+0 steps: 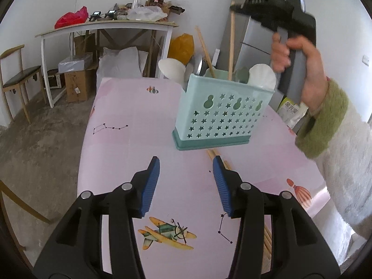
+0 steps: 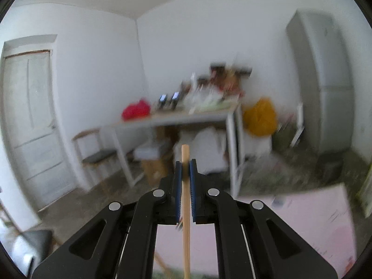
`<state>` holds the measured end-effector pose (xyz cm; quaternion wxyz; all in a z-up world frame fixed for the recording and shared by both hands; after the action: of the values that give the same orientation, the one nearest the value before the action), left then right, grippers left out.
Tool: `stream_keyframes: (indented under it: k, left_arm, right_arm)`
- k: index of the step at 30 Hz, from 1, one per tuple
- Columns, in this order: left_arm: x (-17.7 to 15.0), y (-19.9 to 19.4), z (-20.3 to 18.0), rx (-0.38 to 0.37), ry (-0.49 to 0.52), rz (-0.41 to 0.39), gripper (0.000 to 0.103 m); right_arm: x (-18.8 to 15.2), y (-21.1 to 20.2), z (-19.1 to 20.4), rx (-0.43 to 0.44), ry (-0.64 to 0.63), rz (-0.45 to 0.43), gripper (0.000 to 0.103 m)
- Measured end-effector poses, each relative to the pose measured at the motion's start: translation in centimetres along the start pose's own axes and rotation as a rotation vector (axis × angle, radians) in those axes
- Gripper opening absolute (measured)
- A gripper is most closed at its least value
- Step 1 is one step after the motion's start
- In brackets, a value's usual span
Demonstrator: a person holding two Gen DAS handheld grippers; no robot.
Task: Organize utensils
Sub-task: 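Insert the chopstick into the holder and open the right gripper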
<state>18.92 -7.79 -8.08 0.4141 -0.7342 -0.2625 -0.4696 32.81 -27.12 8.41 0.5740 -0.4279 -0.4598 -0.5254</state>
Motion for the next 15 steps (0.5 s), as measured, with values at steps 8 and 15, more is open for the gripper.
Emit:
stream_keyframes:
  k: [8,15]
  left_arm:
    - [-0.5,0.7,-0.4,0.023,-0.011,0.03,0.046]
    - [-1.2,1.1,-1.3,0.032,0.007,0.062,0.046]
  right_arm:
    - [-0.9,-3.2,-3.7,-0.042,0.02,0.029,0.047]
    - [2.1,-10.8,-5.6,-0.06,0.082,-0.053,0.051]
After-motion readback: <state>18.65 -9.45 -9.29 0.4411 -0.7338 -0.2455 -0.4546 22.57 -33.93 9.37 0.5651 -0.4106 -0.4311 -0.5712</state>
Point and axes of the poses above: each gripper's, at about its wrist camera, not at the fingertips, and y roughly the way its jaws point, z to its left, x to its top, the point moved 9 cm from there along y, roughly the way its jaws point, and after that the axes turned 15 degrees about -z, right-handed, at the moved point
